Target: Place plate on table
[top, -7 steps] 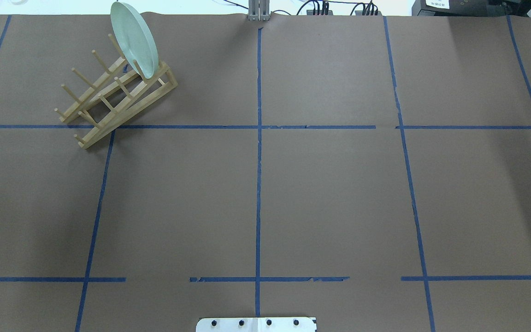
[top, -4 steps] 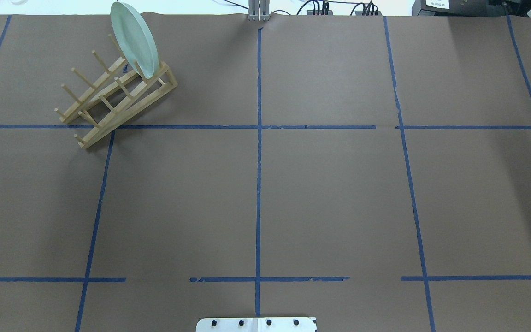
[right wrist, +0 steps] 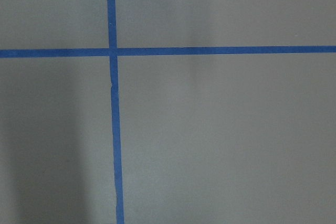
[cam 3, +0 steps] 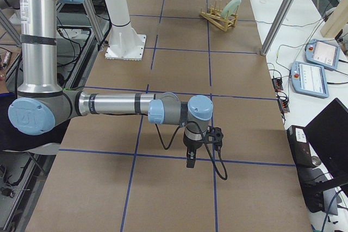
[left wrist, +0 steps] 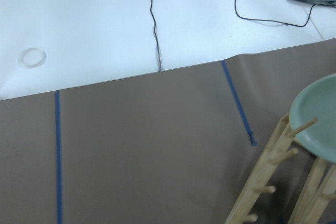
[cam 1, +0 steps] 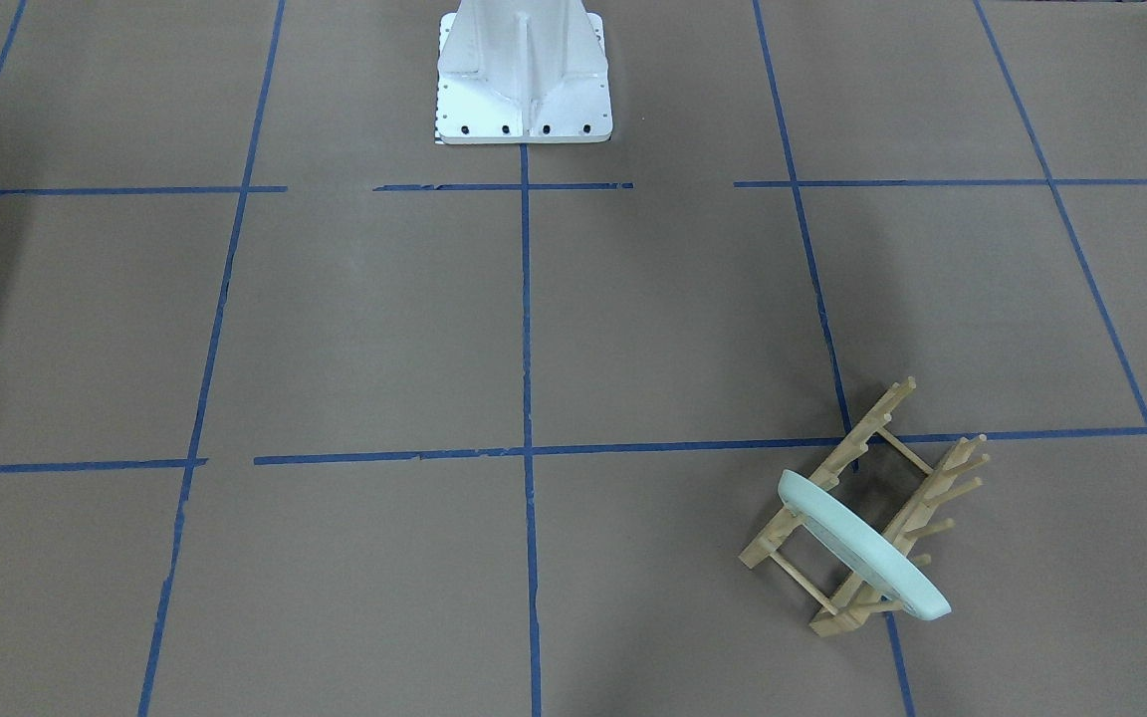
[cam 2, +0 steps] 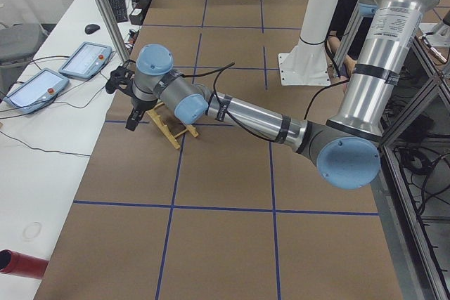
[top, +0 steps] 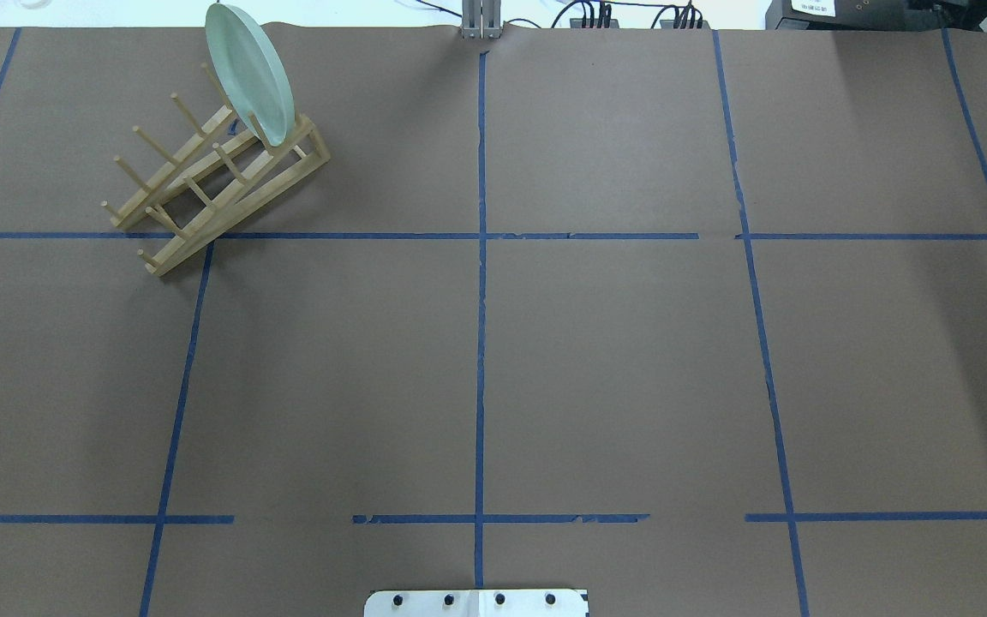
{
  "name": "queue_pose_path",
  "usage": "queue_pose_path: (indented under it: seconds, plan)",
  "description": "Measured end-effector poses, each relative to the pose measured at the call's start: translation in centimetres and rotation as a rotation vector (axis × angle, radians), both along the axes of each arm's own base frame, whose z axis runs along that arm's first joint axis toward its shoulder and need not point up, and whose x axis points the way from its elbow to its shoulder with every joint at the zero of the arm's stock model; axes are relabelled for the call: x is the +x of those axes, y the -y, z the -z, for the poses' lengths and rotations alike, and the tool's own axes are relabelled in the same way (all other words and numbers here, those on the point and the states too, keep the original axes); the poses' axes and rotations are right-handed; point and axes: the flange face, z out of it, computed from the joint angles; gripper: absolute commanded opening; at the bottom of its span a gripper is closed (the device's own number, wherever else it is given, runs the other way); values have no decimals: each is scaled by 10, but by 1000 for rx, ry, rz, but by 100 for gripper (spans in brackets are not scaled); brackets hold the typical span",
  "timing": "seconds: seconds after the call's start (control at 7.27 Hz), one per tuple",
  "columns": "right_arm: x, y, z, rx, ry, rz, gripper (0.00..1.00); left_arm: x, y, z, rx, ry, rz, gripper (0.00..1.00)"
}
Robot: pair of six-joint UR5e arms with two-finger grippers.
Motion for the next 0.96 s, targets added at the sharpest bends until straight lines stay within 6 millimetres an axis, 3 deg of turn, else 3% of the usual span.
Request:
queue_pose_path:
  seconds: [0.28, 0.69, 0.96]
  plan:
    - [0, 0, 0, 0, 0, 0, 100, 79, -8, 10, -151, -281, 52, 100]
    - [0, 0, 0, -1, 0, -1, 100, 191, 12, 78, -326, -542, 184, 96]
    - [0, 0, 0, -1, 0, -1, 100, 233, 24, 100, -353, -584, 219, 93]
